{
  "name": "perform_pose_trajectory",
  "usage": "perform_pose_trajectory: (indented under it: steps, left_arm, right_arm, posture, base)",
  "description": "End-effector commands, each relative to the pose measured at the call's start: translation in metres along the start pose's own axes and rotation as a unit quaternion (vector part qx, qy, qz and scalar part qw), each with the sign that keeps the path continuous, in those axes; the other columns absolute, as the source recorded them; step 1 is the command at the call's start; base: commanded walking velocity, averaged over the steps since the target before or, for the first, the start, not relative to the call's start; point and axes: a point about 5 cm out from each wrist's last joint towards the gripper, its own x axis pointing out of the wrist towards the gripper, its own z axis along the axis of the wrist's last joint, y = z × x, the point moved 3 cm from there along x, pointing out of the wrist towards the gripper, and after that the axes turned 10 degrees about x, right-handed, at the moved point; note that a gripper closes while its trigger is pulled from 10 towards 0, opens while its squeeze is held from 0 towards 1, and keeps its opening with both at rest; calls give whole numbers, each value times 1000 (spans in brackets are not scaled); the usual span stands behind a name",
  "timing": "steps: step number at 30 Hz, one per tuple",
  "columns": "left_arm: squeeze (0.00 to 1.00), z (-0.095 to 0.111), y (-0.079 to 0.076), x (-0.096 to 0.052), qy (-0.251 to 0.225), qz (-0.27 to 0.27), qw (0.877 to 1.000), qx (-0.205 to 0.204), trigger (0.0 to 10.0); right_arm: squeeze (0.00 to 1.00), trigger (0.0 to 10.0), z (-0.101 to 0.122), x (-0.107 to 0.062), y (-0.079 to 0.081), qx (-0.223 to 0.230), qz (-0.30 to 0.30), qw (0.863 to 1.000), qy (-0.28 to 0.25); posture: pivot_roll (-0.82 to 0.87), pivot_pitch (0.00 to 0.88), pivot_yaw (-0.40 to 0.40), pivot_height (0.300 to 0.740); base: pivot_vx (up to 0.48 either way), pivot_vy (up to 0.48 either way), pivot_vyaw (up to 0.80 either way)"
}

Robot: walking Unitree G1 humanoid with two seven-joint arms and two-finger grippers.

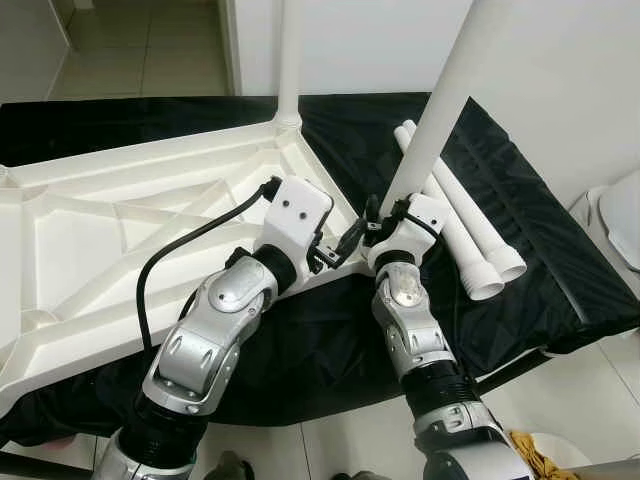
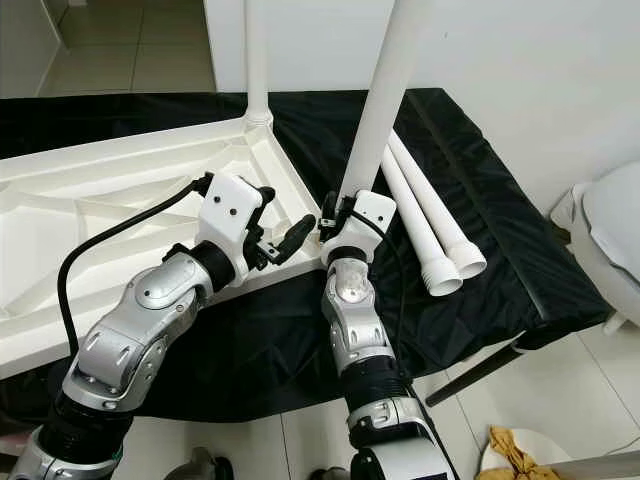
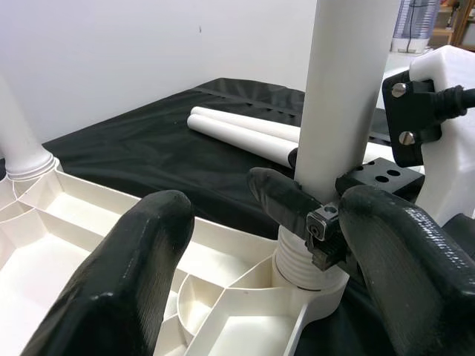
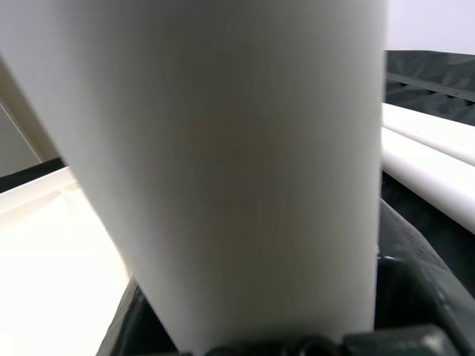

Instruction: Building children table

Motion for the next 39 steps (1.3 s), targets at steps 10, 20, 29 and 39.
perform_pose_trajectory:
  steps: [10,20,29,39]
  left_arm:
    - [0,1,-2,-1,-1,-1,1000,1,10000]
    - [0,2,-4,0,-2,-3,1000,0,10000]
    - [0,1,-4,1,-2,-3,1000,0,10000]
    - [0,2,-5,3,-4,-2,1000,-3,10000]
  right_arm:
    - [447,10000,-23,-12,3,12,-7,999,43]
    - [1000,10000,-12,-12,9,23,19,999,14]
    - [0,10000,6,-5,14,15,66,997,-28]
    - [0,0,43,16,-9,14,116,989,-85]
  posture:
    - [30,114,-45,740]
    - [28,112,-44,740]
    - [30,112,-45,740]
    - [20,109,-44,740]
  base:
    - [0,0,0]
    - [0,0,0]
    - [0,0,0]
    - [0,0,0]
